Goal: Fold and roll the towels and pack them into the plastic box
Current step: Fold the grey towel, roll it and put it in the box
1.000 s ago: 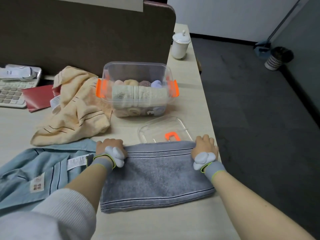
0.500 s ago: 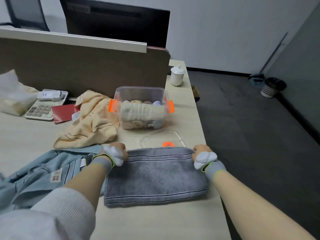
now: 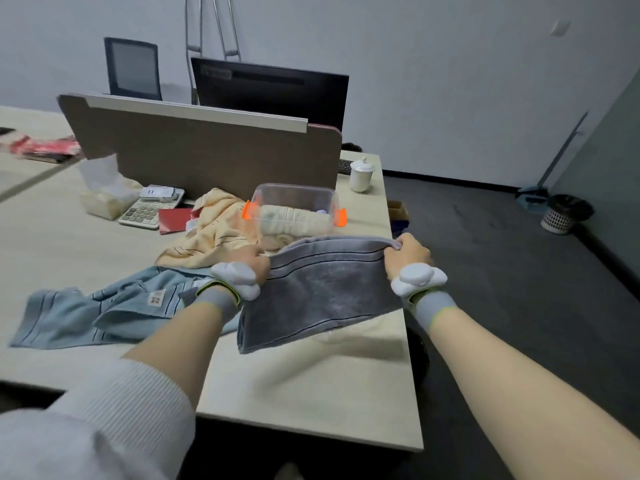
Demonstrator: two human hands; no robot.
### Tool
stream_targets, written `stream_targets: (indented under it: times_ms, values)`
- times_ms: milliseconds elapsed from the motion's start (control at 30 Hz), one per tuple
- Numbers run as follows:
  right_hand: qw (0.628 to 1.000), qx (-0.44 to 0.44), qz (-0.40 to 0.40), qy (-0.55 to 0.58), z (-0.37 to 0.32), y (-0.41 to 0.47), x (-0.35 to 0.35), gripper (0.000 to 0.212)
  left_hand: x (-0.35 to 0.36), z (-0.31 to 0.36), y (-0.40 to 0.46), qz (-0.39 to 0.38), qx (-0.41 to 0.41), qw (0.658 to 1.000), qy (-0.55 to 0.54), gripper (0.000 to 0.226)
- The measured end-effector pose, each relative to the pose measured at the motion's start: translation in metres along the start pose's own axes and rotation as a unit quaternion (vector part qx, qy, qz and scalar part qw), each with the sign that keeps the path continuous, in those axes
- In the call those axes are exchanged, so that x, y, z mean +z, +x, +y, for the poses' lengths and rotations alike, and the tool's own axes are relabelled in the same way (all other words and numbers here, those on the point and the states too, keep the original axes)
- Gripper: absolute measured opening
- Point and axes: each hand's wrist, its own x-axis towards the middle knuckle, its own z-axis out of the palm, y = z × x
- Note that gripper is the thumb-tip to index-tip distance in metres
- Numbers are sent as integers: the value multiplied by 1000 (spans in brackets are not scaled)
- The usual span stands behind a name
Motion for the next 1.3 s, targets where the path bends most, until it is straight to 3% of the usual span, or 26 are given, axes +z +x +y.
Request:
stream_targets:
  times_ms: [67, 167, 267, 300, 367, 433, 500, 600, 733, 900, 1033, 1167, 1300]
  values:
    - [998, -22, 34, 37, -11, 1, -9, 27, 3, -3, -5, -1, -14, 999, -45, 30]
    - [994, -72, 41, 64, -34, 11, -12, 29, 14, -12, -8, -68, -55, 991, -100, 19]
    - [989, -128, -54, 56, -58, 25, 10, 37, 36, -30, -12, -169, -112, 972, -116, 17]
    - [985, -138, -97, 44, -62, 28, 24, 42, 43, -34, -15, -207, -127, 965, -97, 8]
    - [978, -130, -162, 5, -62, 30, 54, 60, 55, -44, -15, -253, -121, 960, -1, 22]
    - [971, -112, -210, -9, -48, 27, 85, 70, 61, -50, -11, -230, -93, 959, 134, 40]
    - [966, -83, -245, 7, -24, 19, 110, 58, 64, -50, -4, -190, -64, 962, 184, 42]
    - [963, -50, -264, -13, 13, -5, 128, 38, 77, -55, 4, -162, -43, 970, 173, 31]
    - [965, -34, -258, -22, 52, -48, 143, 31, 105, -60, 1, -167, 13, 976, 139, 17]
    - [985, -37, -161, -40, 84, -77, 162, 21, 128, -80, 0, -177, 14, 975, 132, 26]
    - [969, -63, -229, -70, 92, -79, 166, 27, 130, -90, 1, -173, -38, 976, 125, 33]
    - [957, -73, -249, -133, 91, -76, 166, 30, 133, -87, 2, -192, -10, 974, 121, 45]
    - [953, -189, -171, -165, 90, -74, 161, 28, 126, -87, -2, -69, 23, 974, 215, 36]
